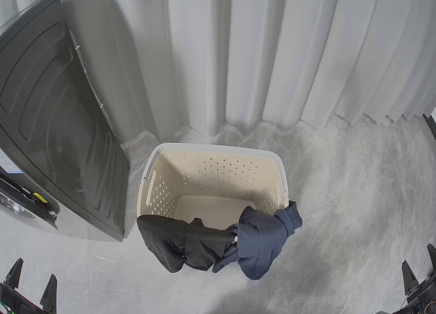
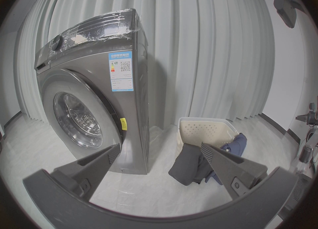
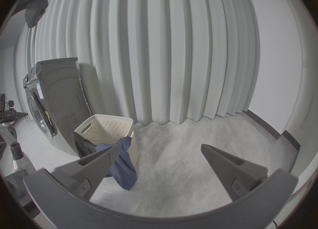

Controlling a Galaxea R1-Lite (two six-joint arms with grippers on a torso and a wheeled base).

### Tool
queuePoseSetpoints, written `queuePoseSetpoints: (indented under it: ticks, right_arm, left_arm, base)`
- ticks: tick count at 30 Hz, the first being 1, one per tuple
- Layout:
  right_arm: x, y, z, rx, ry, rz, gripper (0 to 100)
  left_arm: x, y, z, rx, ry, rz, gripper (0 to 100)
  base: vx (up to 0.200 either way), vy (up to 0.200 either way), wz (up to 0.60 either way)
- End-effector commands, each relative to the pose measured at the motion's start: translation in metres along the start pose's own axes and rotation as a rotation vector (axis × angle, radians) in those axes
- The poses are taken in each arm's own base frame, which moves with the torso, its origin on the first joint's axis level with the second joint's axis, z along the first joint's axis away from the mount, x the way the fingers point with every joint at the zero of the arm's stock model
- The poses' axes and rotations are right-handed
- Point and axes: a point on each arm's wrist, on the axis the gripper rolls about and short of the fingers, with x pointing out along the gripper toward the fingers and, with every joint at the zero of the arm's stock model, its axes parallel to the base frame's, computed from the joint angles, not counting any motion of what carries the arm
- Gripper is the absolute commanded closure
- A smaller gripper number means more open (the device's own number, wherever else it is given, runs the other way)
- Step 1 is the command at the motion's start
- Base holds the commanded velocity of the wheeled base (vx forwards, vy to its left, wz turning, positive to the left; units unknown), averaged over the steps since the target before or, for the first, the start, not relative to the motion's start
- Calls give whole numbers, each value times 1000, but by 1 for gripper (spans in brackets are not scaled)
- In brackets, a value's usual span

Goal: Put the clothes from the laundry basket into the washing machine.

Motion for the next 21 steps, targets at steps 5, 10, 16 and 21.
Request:
queuePoseSetpoints:
  ticks: [5, 10, 16, 21]
  right_arm:
    - [0, 0, -5, 0, -1, 0, 0]
    - [0, 0, -5, 0, -1, 0, 0]
    - [0, 0, -5, 0, -1, 0, 0]
    - [0, 0, -5, 0, -1, 0, 0]
  left_arm:
    - [0, 0, -5, -1, 3, 1, 0]
    - [0, 0, -5, 1, 3, -1, 0]
    - [0, 0, -5, 1, 3, -1, 0]
    - [0, 0, -5, 1, 5, -1, 0]
  base:
    - [0, 0, 0]
    - [0, 200, 0]
    - [0, 200, 0]
    - [0, 200, 0]
